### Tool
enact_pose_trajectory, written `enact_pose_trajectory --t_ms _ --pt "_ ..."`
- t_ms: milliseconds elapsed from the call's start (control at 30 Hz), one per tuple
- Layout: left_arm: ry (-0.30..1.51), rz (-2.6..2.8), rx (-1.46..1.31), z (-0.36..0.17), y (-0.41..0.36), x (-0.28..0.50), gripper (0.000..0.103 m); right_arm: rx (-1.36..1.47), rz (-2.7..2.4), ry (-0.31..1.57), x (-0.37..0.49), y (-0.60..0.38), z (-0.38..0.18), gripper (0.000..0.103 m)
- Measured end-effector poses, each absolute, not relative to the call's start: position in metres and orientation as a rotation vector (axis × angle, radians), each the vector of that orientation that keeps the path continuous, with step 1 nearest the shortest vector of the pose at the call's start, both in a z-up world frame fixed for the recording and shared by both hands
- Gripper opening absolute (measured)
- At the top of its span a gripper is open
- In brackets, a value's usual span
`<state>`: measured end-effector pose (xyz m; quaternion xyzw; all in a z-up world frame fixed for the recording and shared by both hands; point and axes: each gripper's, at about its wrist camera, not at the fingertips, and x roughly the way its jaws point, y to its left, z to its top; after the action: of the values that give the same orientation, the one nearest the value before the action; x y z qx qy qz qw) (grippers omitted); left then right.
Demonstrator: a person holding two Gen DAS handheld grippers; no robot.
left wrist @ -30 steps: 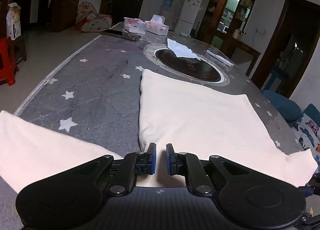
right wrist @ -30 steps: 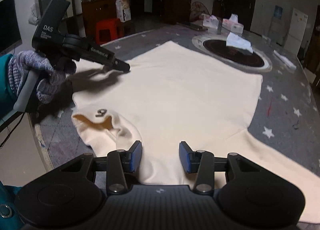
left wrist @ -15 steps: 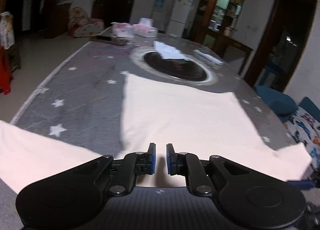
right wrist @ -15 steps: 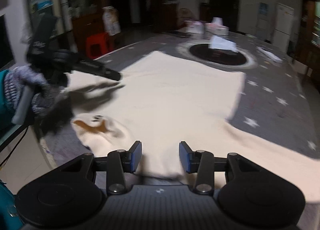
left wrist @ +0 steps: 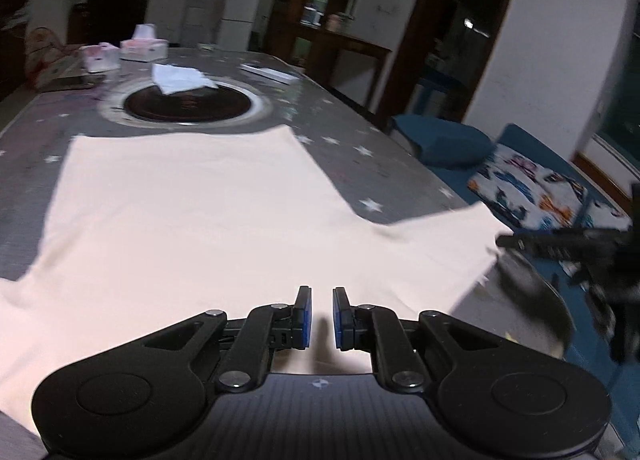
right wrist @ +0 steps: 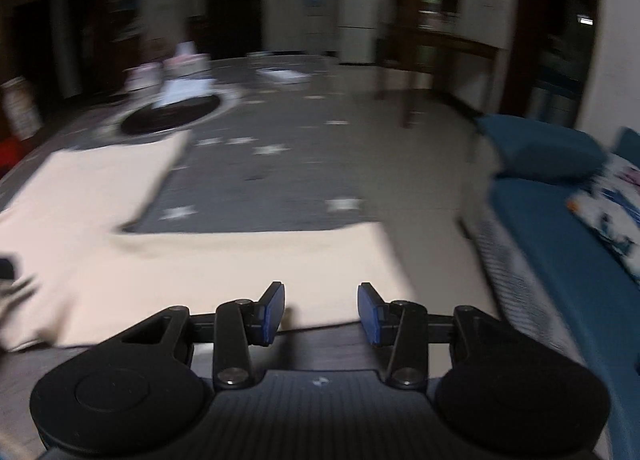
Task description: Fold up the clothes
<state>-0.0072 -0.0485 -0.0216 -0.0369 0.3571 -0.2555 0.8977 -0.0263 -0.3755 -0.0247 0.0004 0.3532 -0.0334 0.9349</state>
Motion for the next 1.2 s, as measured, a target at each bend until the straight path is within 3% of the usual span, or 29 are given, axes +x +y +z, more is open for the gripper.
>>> enact_pose_trajectory --t_ms 200,300,367,467,733,1067,1200 --pt "0.755 -0.562 -0.039 -0.026 -0.06 -0.01 0.012 0.069 -0.146 0.743 -0.019 -0.413 -0.038 0.039" --pt "0.754 -0.568 -0.031 -0.026 -0.063 -0.01 0.012 0.093 -0.135 0.752 -0.017 -0.419 -0.044 0.031" --pt "0.754 -0.567 -0.028 -0.025 -0.065 -0.011 0.012 0.095 -0.128 0.75 -0.017 -0.419 -0.046 0.018" --pt "0.754 -0.576 -0.022 -0.026 -0.069 -0.01 0.012 0.083 -0.126 0.745 -0.018 -0.414 -0.043 0.007" --pt "0.764 -0.594 0.0 -0.031 -0.079 -0.011 0.014 0.085 -0.079 0.673 -0.026 -0.404 -0.014 0.005" --pt "0.771 -0.577 0.008 -0.034 -0.083 -0.009 0.029 0.062 -0.045 0.639 -0.025 -0.391 0.004 0.005" --pt "0.768 -0.575 0.009 -0.033 -0.084 -0.008 0.041 0.065 -0.045 0.644 -0.025 -0.393 0.002 0.005"
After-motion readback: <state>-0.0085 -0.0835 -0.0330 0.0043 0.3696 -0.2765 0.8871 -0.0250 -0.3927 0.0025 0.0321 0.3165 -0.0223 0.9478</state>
